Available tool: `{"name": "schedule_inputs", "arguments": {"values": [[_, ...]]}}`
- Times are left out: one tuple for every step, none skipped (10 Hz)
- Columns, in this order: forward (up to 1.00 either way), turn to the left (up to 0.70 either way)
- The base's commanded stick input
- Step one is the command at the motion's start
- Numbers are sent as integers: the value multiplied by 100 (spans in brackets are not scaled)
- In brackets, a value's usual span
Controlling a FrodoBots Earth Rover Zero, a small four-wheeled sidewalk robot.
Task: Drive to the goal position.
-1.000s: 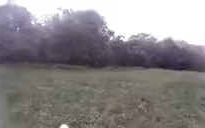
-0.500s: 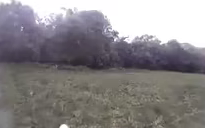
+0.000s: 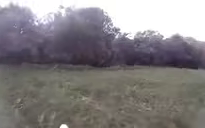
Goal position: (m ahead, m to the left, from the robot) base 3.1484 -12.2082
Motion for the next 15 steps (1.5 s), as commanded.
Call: {"name": "schedule_inputs", "arguments": {"values": [[85, 0], [85, 0], [85, 0], [85, 0], [85, 0], [85, 0], [85, 0], [85, 0], [85, 0], [85, 0], [85, 0], [85, -9], [85, -29], [85, -34], [85, -34]]}}
